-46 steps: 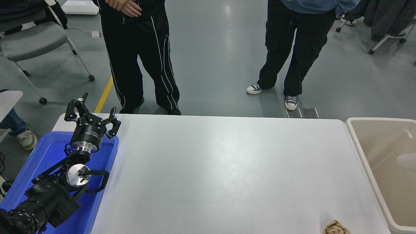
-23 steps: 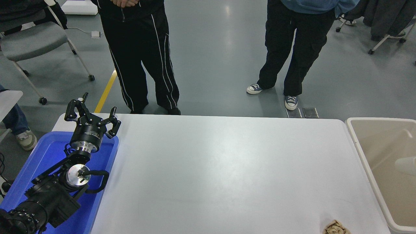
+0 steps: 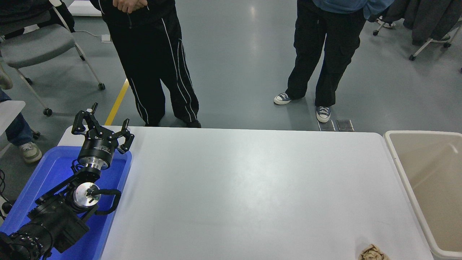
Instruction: Dispose of the paper cup in the dustbin
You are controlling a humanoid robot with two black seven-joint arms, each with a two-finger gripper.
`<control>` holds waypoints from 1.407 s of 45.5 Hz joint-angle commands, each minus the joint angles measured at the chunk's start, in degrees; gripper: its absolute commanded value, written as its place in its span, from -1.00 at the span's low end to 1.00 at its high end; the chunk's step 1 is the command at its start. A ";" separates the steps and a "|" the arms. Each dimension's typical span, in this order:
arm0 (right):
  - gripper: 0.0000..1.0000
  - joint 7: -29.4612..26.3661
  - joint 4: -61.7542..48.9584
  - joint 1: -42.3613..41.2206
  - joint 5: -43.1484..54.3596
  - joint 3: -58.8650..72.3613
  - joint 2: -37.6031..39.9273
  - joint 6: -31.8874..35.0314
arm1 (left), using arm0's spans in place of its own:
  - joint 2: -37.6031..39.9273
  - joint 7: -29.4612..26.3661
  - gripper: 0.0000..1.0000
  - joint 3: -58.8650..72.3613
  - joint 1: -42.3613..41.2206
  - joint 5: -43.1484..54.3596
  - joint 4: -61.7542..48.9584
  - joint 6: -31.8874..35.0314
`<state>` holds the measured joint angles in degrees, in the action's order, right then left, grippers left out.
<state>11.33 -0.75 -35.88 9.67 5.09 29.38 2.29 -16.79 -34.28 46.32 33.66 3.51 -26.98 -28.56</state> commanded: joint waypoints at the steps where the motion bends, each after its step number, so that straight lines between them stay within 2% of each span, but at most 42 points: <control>1: 0.99 0.18 0.04 -1.82 0.00 0.62 -0.02 0.61 | 0.00 0.00 1.00 0.00 0.00 0.00 0.00 0.00; 8: 0.99 0.18 0.04 -2.44 -0.79 -0.96 0.59 2.01 | 0.00 0.00 1.00 0.00 0.00 0.00 0.00 0.00; 16: 0.99 0.44 2.67 -4.72 -3.96 -9.21 2.34 3.95 | 0.00 0.00 1.00 0.00 0.00 0.00 0.00 0.00; 20: 0.99 0.62 11.88 -5.16 -3.96 -16.67 6.46 4.48 | 0.00 0.00 1.00 0.00 0.00 0.00 0.00 0.00; 25: 0.99 0.71 30.16 -4.20 -3.26 -29.85 14.47 3.95 | 0.00 0.00 1.00 0.00 0.00 0.00 0.00 0.00; 29: 0.99 1.23 37.91 -1.74 -2.20 -39.18 15.18 3.78 | 0.00 0.00 1.00 -0.09 0.00 0.00 0.00 0.00; 39: 0.99 4.22 44.60 5.46 2.46 -54.74 8.60 3.78 | 0.00 0.00 1.00 -0.09 0.00 0.00 0.00 0.00; 47: 0.99 4.84 49.61 11.44 6.32 -68.01 -0.19 3.78 | 0.00 0.00 1.00 -0.09 0.00 0.00 0.00 0.00; 56: 0.99 7.47 49.79 13.56 16.16 -77.25 -9.95 4.13 | 0.00 0.00 1.00 0.00 0.00 0.00 0.00 0.00; 64: 0.99 9.58 48.91 13.56 17.49 -80.15 -14.26 3.78 | 0.00 0.00 1.00 0.00 0.00 0.00 0.00 0.00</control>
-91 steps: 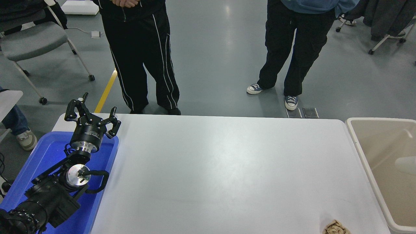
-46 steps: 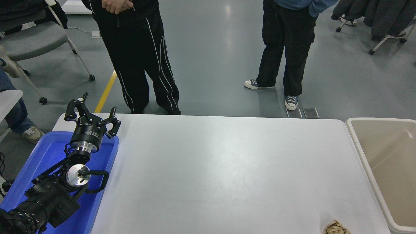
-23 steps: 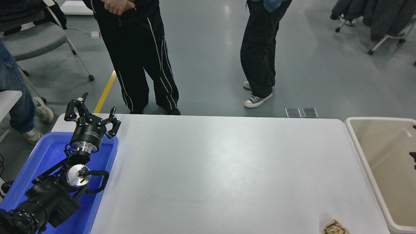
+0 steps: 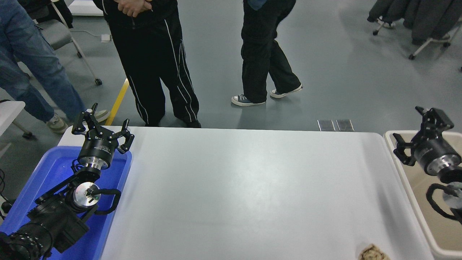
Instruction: Dispose of the paper cup in the dustbin
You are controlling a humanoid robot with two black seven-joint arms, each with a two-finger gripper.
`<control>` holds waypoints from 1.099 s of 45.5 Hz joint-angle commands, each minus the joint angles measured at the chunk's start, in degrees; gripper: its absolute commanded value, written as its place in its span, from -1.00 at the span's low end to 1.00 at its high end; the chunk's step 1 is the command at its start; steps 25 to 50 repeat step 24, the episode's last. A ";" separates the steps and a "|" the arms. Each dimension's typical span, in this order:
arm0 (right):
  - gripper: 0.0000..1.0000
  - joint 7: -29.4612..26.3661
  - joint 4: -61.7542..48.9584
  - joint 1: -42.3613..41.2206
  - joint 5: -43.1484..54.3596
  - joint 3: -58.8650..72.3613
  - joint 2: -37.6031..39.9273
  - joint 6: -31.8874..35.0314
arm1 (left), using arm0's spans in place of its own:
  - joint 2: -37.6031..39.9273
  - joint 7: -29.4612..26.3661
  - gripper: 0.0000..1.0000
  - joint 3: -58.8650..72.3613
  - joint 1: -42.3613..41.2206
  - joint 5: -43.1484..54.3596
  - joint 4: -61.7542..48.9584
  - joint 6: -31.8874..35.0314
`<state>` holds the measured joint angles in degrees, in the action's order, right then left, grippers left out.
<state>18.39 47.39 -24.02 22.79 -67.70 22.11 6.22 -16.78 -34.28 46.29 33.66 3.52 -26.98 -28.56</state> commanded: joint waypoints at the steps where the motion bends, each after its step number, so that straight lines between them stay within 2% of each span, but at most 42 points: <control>1: 0.99 2.62 0.77 1.70 4.37 -7.44 -7.16 -0.15 | 0.00 0.00 1.00 -0.06 0.00 0.00 0.00 0.00; 50: 0.99 3.93 0.86 1.61 4.37 -7.27 -7.52 -0.24 | 0.00 0.00 1.00 -0.06 0.00 0.00 0.00 0.00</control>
